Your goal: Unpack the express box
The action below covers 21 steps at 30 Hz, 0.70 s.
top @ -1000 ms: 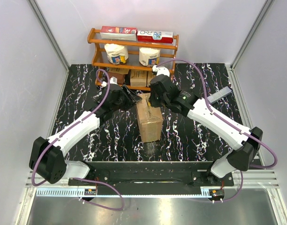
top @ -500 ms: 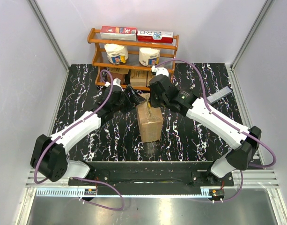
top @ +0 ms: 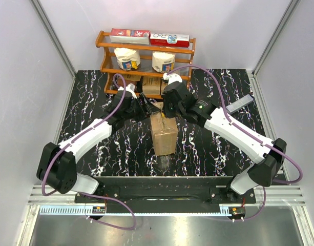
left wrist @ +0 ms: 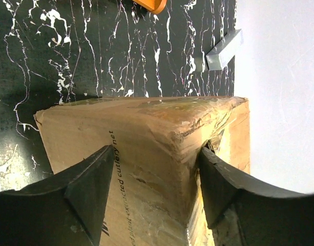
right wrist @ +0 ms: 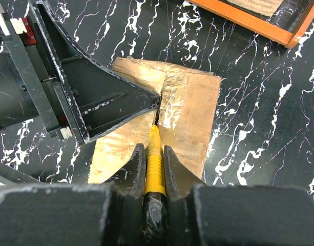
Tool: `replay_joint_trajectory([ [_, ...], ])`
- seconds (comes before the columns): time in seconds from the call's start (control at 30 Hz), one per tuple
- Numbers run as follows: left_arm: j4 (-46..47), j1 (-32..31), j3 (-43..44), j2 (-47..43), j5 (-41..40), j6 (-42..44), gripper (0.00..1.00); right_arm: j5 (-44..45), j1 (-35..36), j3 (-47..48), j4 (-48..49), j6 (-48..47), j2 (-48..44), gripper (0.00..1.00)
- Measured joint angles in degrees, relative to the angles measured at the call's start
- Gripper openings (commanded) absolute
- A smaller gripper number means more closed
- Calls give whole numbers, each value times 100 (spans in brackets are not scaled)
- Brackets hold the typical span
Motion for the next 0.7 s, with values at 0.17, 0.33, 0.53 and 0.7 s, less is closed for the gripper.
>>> replay_joint_trajectory([
  [0.17,55,-4,-35,37,-4,-264,49,-4,-4,9,-55,66,0,0],
  [0.33,-28,-205,-138,-114,-555,-734,50,87,-4,264,-304,208,98,0],
  [0.53,-184,-476,-74,-155,-1193,-914,60,181,-4,503,-568,234,225,0],
  [0.7,-232,-511,-20,-162,-1303,-890,76,201,-4,533,-636,175,225,0],
])
